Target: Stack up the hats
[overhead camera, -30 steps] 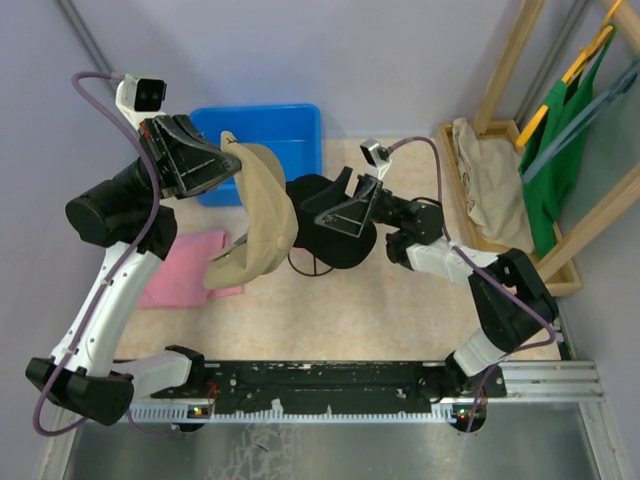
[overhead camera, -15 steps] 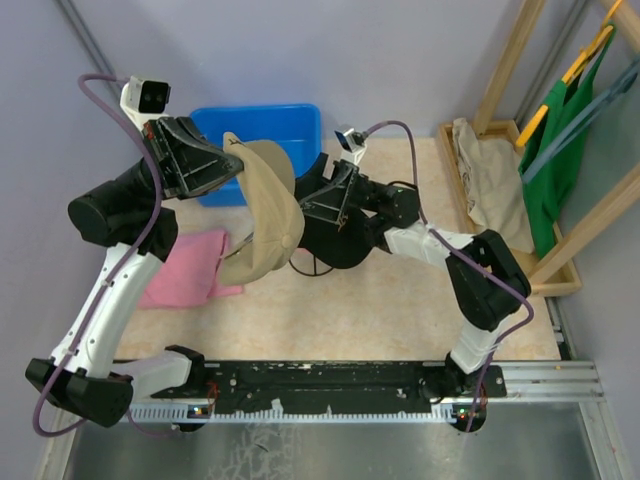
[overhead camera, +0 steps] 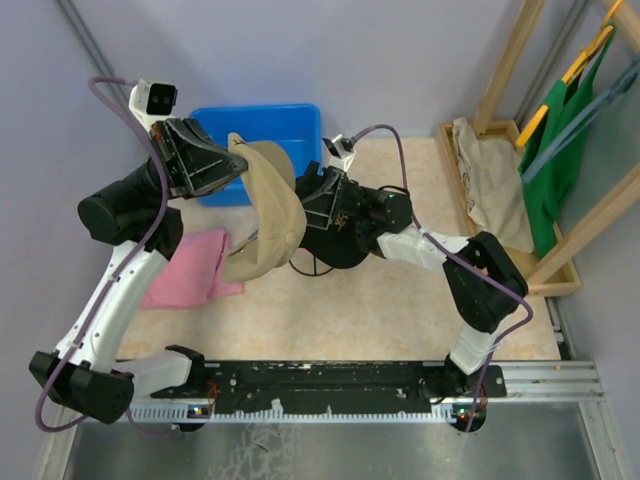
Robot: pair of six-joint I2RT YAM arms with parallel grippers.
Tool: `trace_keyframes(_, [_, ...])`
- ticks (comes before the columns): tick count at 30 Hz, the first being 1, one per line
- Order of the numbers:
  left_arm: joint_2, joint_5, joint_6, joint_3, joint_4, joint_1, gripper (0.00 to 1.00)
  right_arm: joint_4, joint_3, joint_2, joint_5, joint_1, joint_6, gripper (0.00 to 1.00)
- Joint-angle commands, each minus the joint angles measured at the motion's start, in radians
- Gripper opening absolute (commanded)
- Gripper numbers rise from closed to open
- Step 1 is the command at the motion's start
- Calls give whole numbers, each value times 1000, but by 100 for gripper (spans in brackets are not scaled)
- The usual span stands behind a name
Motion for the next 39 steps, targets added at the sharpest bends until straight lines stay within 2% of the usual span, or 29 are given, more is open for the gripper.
trace_keyframes(1, [0, -25, -9, -7, 72, -9, 0, 164, 23, -36, 36, 15, -8, 54])
trace_keyframes(3, [1, -26, -7, -18, 81, -9, 0, 164, 19, -43, 41, 19, -8, 42])
trace_keyframes(5, [2, -28, -15, -37, 101, -8, 0, 164, 6, -58, 50, 20, -8, 35])
trace_keyframes(13, [8, -50, -51, -115, 197, -5, 0, 164, -22, -127, 65, 20, -18, 32])
trace_keyframes(22, [2, -61, -94, -179, 277, 38, 0, 163, -75, -212, 96, -17, -24, 23])
trace_keyframes(26, [-1, -60, -100, -202, 294, 58, 0, 162, -107, -244, 117, -44, -10, 0])
trace_keyframes(31, [9, -54, -126, -244, 348, 101, 0, 162, -135, -279, 130, -68, 6, 0])
trace_keyframes(35, [24, -27, -91, -304, 365, 210, 0, 158, -207, -347, 170, -100, 43, 0])
trace_keyframes(36, [30, -9, -64, -316, 353, 248, 4, 156, -234, -372, 188, -111, 53, 0])
trace_keyframes(37, [33, 4, -13, -333, 323, 281, 14, 138, -260, -399, 206, -122, 58, 0])
trace_keyframes(39, [26, 15, 128, -367, 174, 349, 40, 47, -299, -466, 228, -139, 15, 0])
